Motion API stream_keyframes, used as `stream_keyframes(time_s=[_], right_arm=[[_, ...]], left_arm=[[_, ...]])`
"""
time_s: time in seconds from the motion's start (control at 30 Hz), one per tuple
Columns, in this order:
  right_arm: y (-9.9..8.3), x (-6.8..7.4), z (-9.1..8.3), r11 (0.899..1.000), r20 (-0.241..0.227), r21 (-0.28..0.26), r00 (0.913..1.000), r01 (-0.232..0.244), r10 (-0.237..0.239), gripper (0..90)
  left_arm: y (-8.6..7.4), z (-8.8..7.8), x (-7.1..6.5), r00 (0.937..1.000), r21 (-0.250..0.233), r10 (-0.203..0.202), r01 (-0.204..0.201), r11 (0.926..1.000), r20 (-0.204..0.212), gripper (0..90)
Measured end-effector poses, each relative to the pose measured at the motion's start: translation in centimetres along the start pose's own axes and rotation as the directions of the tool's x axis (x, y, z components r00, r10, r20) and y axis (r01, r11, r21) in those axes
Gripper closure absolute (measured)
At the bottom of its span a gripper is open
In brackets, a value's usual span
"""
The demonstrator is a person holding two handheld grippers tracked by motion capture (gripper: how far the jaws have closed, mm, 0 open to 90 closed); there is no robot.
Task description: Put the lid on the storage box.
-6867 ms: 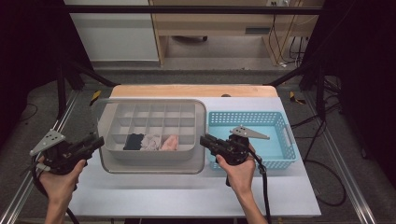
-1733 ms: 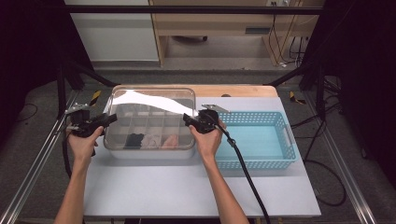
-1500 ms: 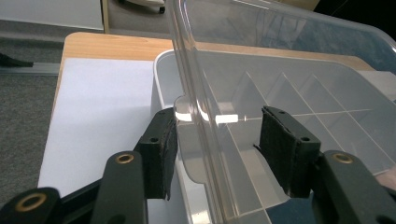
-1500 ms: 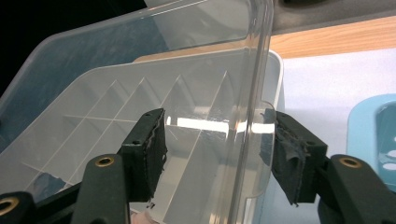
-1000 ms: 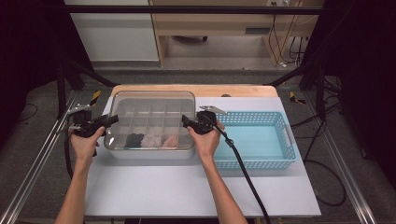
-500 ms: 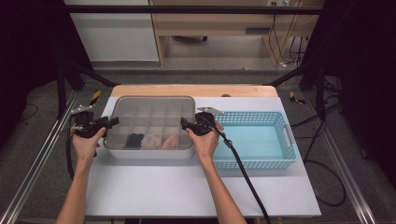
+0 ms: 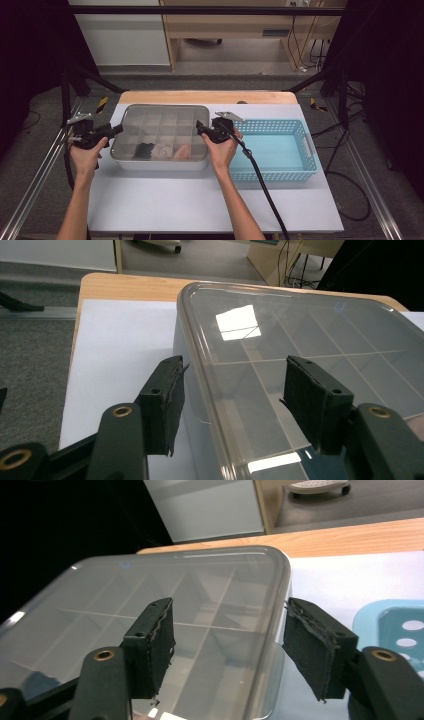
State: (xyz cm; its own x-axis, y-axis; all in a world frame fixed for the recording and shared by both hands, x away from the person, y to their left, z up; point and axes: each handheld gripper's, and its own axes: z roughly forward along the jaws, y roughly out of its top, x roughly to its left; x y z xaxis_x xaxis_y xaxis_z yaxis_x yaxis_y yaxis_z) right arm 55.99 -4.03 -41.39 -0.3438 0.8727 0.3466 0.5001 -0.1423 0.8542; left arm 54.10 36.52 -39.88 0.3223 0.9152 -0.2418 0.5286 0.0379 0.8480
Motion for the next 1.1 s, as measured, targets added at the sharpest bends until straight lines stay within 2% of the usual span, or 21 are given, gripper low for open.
stream_keyframes(time_s=[0.23, 0.27, 0.4, 0.57, 0.7, 0.8, 0.83, 0.9, 1.03, 1.1], right_arm=[[0.2, 0.3, -0.8, 1.0, -0.032, 0.017, 0.9992, 0.024, -0.024, 36.5], [0.5, 0.3, -1.3, 0.999, -0.041, 0.024, 0.9988, 0.03, -0.029, 37.5], [0.8, 0.3, -2.1, 0.999, -0.057, 0.026, 0.9976, 0.04, -0.039, 39.3], [1.2, 0.5, -3.7, 0.996, -0.089, 0.037, 0.9926, 0.086, -0.082, 42.2], [1.6, 0.5, -5.1, 0.99, -0.114, 0.049, 0.9857, 0.13, -0.124, 46.2], [1.8, 0.4, -6.3, 0.982, -0.125, 0.051, 0.9771, 0.18, -0.172, 48.8], [1.9, 0.3, -6.9, 0.981, -0.133, 0.047, 0.9745, 0.188, -0.181, 49.2], [1.8, -0.1, -7.8, 0.984, -0.156, 0.038, 0.9736, 0.175, -0.167, 49.8], [1.7, -1.3, -9.4, 0.981, -0.136, 0.04, 0.974, 0.188, -0.181, 48.7], [1.5, -2.0, -10.0, 0.985, -0.144, 0.038, 0.976, 0.171, -0.164, 48.1]], left_arm=[[-0.1, -1.1, -0.9, 0.9997, 0.001, 0.025, -0.025, 0.9997, 0.008, 40.9], [-0.1, -1.7, -1.2, 0.9994, -0.003, 0.032, -0.032, 0.9995, 0.012, 41.2], [-0.2, -2.5, -1.6, 0.9989, -0.01, 0.045, -0.045, 0.999, 0.014, 42.9], [-0.7, -3.6, -2.7, 0.9969, -0.007, 0.07, -0.07, 0.9975, 0.037, 48.5], [-1.0, -4.2, -4.0, 0.9927, -0.012, 0.104, -0.103, 0.9946, 0.062, 52.7], [-1.3, -4.3, -4.7, 0.9899, -0.008, 0.122, -0.122, 0.9925, 0.073, 54.0], [-1.6, -4.3, -5.4, 0.9867, -0.003, 0.139, -0.14, 0.9902, 0.083, 54.2], [-2.1, -4.4, -6.0, 0.9826, 0.005, 0.159, -0.161, 0.987, 0.096, 54.2], [-3.1, -4.8, -6.9, 0.9757, 0.012, 0.182, -0.185, 0.9827, 0.122, 52.8], [-3.7, -5.0, -7.2, 0.9728, 0.019, 0.189, -0.193, 0.9811, 0.135, 51.3]])
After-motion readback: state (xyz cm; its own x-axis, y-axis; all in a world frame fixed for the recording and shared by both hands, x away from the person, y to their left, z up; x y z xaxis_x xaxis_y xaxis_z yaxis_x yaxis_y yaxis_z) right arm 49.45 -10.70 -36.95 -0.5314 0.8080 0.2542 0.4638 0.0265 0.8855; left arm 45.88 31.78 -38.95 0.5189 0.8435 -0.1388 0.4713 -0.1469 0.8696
